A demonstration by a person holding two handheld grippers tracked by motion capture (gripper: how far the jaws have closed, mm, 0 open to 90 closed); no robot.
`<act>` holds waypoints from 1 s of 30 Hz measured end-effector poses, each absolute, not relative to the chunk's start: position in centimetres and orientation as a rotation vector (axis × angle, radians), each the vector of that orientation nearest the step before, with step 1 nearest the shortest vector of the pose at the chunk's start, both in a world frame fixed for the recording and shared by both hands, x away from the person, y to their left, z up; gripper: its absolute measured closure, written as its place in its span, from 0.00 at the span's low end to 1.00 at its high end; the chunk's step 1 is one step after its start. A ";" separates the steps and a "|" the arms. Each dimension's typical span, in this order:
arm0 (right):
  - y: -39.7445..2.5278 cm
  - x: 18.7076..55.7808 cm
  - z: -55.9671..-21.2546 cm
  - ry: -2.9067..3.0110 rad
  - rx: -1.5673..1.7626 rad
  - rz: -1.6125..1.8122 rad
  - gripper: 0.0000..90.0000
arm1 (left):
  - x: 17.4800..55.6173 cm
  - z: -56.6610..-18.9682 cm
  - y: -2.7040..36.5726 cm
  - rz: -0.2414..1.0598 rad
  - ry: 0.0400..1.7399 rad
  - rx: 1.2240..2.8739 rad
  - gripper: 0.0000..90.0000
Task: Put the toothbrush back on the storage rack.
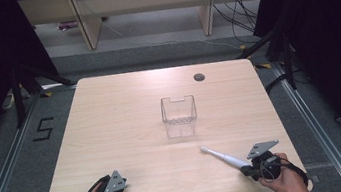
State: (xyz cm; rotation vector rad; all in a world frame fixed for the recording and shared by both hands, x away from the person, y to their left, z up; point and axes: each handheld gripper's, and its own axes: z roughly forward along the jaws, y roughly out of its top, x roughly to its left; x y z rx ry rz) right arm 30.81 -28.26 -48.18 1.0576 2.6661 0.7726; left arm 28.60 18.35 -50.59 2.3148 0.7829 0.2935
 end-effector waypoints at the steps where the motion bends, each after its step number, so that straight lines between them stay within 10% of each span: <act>1: -28.3 30.8 -48.2 2.666 1.058 0.773 0.95 | 28.6 -50.6 18.4 0.293 0.784 2.314 0.17; 13: -26.3 30.8 -46.1 2.636 0.952 0.687 0.72 | 28.6 -50.7 18.3 0.288 0.798 2.308 0.17; 30: -23.8 34.2 -46.8 2.740 0.869 0.375 0.66 | 28.7 -50.6 18.4 0.294 0.781 2.313 0.17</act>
